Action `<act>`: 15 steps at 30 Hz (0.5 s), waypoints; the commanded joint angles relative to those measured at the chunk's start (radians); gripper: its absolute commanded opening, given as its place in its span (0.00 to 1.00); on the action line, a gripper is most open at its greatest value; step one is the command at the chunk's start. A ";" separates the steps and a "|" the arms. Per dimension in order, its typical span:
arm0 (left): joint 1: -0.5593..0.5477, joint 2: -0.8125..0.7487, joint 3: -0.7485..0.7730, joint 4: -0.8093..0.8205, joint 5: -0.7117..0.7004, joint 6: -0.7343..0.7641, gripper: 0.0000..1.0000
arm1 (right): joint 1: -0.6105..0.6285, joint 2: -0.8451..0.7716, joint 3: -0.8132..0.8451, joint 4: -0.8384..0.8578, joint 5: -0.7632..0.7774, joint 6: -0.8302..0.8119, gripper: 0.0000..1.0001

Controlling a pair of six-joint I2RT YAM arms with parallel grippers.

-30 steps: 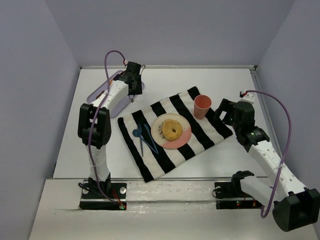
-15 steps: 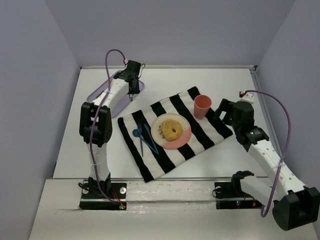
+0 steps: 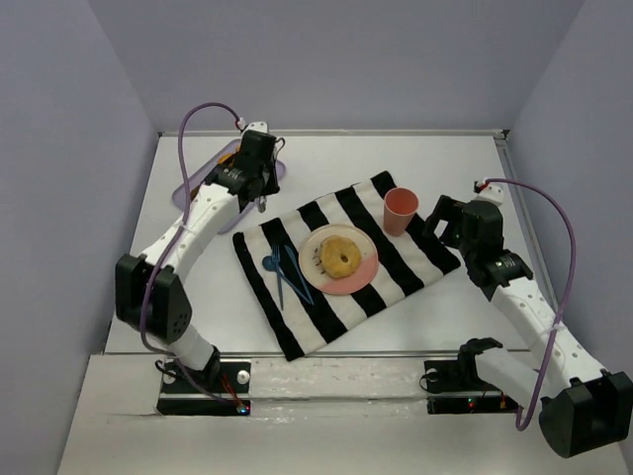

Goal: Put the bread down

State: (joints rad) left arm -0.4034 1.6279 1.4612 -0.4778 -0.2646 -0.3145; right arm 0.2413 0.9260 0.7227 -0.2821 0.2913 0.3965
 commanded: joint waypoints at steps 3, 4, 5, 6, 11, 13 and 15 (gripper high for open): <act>-0.230 -0.284 -0.169 0.093 0.056 -0.092 0.35 | -0.005 -0.038 0.000 0.037 -0.018 0.001 0.99; -0.253 -0.305 -0.186 0.093 0.076 -0.100 0.35 | -0.005 -0.041 -0.002 0.037 -0.020 0.001 0.99; -0.277 -0.327 -0.218 0.096 0.097 -0.106 0.35 | -0.005 -0.044 -0.002 0.038 -0.018 0.001 0.99; -0.332 -0.345 -0.237 0.099 0.125 -0.122 0.36 | -0.005 -0.046 -0.002 0.037 -0.018 0.002 0.99; -0.486 -0.385 -0.318 0.117 0.264 -0.146 0.37 | -0.005 -0.042 -0.005 0.041 -0.018 0.004 0.99; -0.537 -0.378 -0.334 0.113 0.329 -0.153 0.37 | -0.005 -0.038 -0.005 0.040 -0.021 0.004 0.99; -0.592 -0.372 -0.357 0.104 0.341 -0.166 0.36 | -0.005 -0.039 -0.006 0.041 -0.023 0.004 0.98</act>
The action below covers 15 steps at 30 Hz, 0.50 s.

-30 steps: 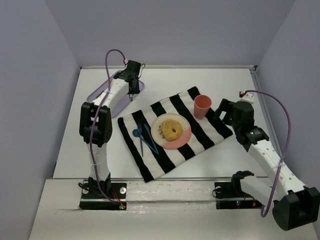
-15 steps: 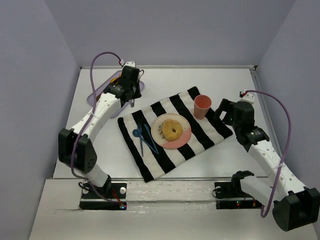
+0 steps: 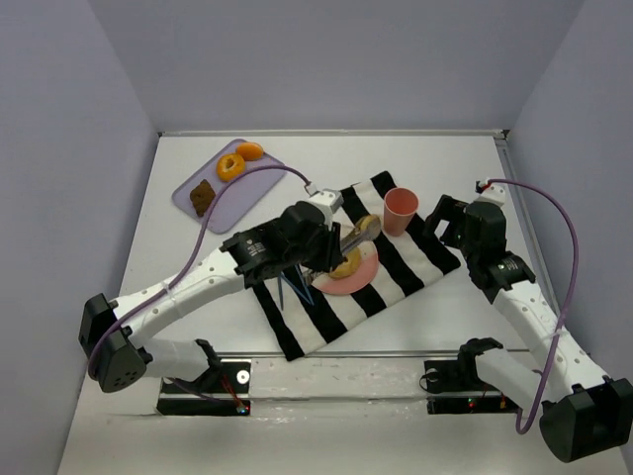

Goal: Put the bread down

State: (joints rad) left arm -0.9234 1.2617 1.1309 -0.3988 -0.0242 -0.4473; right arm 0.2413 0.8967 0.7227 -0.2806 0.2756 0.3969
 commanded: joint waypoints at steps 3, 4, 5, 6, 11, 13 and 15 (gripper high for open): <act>-0.094 -0.004 -0.069 0.014 0.101 -0.057 0.36 | -0.005 -0.021 -0.009 0.038 -0.006 0.005 0.98; -0.095 -0.005 -0.085 0.005 0.092 -0.063 0.36 | -0.005 -0.024 -0.015 0.040 -0.006 0.005 0.98; -0.095 -0.005 -0.088 -0.006 0.073 -0.076 0.35 | -0.005 -0.030 -0.019 0.040 -0.004 0.006 0.98; -0.095 -0.005 -0.095 -0.011 0.069 -0.080 0.35 | -0.005 -0.030 -0.019 0.040 -0.004 0.008 0.98; -0.094 -0.009 -0.157 0.008 0.082 -0.097 0.37 | -0.005 -0.031 -0.017 0.040 0.001 0.007 0.98; -0.094 0.025 -0.152 -0.020 0.073 -0.105 0.35 | -0.005 -0.024 -0.017 0.040 -0.001 0.008 0.98; -0.094 0.045 -0.149 -0.040 0.049 -0.108 0.35 | -0.005 -0.019 -0.017 0.038 -0.003 0.013 0.98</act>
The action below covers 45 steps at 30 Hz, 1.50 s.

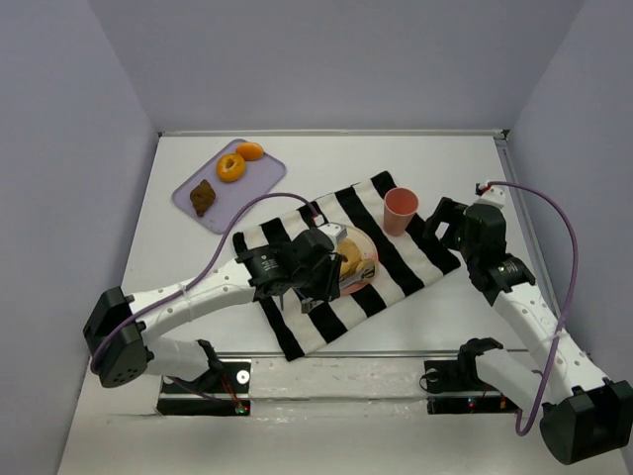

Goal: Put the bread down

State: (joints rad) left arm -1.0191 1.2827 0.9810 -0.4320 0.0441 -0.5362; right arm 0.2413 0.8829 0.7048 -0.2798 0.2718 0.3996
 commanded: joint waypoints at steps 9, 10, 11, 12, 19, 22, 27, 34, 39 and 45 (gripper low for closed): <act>0.019 0.050 0.048 -0.151 -0.219 -0.059 0.38 | -0.005 -0.015 -0.001 0.037 0.015 0.008 0.98; 0.024 0.049 0.047 -0.160 -0.231 -0.059 0.38 | -0.005 -0.015 -0.001 0.037 0.015 0.008 0.98; 0.027 0.050 0.047 -0.165 -0.239 -0.059 0.38 | -0.005 -0.015 -0.001 0.039 0.015 0.010 0.98; 0.030 0.052 0.048 -0.171 -0.250 -0.058 0.39 | -0.005 -0.013 -0.001 0.037 0.015 0.010 0.98; 0.030 0.043 0.067 -0.162 -0.219 -0.025 0.51 | -0.005 -0.009 0.001 0.037 0.017 0.008 0.98; 0.030 0.018 0.074 -0.154 -0.198 -0.013 0.59 | -0.005 -0.007 0.001 0.039 0.018 0.010 0.98; 0.030 -0.022 0.091 -0.148 -0.174 0.015 0.62 | -0.005 -0.001 0.002 0.037 0.018 0.008 0.98; 0.030 -0.071 0.153 -0.243 -0.277 -0.008 0.64 | -0.005 -0.007 0.001 0.039 0.017 0.007 0.98; 0.031 -0.095 0.237 -0.316 -0.390 -0.033 0.63 | -0.005 -0.016 -0.001 0.037 0.026 0.008 0.98; 0.031 -0.140 0.309 -0.277 -0.423 -0.008 0.59 | -0.005 -0.015 0.001 0.037 0.023 0.010 0.98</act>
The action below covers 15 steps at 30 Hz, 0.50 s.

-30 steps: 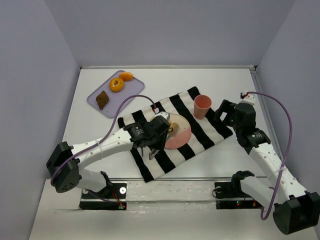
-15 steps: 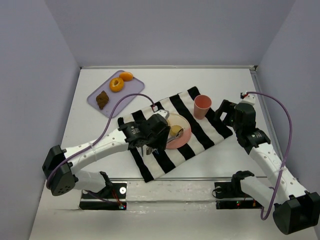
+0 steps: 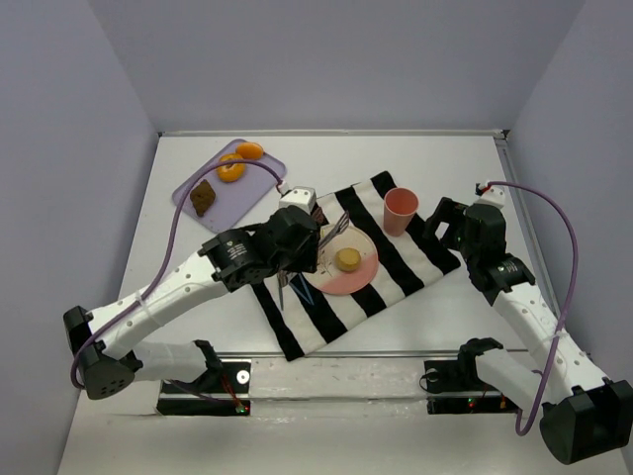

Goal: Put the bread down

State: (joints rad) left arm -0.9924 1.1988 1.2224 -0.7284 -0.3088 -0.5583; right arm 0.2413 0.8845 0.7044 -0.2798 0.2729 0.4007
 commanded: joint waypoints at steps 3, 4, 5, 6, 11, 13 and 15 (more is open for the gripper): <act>0.008 -0.065 0.074 0.050 -0.058 0.034 0.59 | -0.005 -0.016 0.001 0.037 0.020 0.007 0.98; 0.011 -0.064 0.074 0.055 -0.050 0.038 0.59 | -0.005 -0.018 0.001 0.037 0.022 0.006 0.98; 0.015 -0.059 0.077 0.055 -0.050 0.040 0.58 | -0.005 -0.019 0.001 0.039 0.023 0.007 0.98; 0.018 -0.053 0.081 0.052 -0.052 0.040 0.57 | -0.005 -0.019 0.000 0.039 0.023 0.007 0.98; 0.063 -0.065 0.072 -0.009 -0.137 -0.052 0.51 | -0.005 -0.019 0.001 0.037 0.019 0.009 0.98; 0.148 -0.099 0.040 -0.049 -0.170 -0.147 0.51 | -0.005 -0.018 0.001 0.039 0.017 0.007 0.98; 0.236 -0.125 -0.022 -0.091 -0.199 -0.236 0.53 | -0.005 -0.016 0.001 0.037 0.015 0.009 0.98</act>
State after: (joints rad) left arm -0.8940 1.1481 1.2648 -0.7433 -0.3820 -0.6155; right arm 0.2413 0.8829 0.7044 -0.2798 0.2729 0.4007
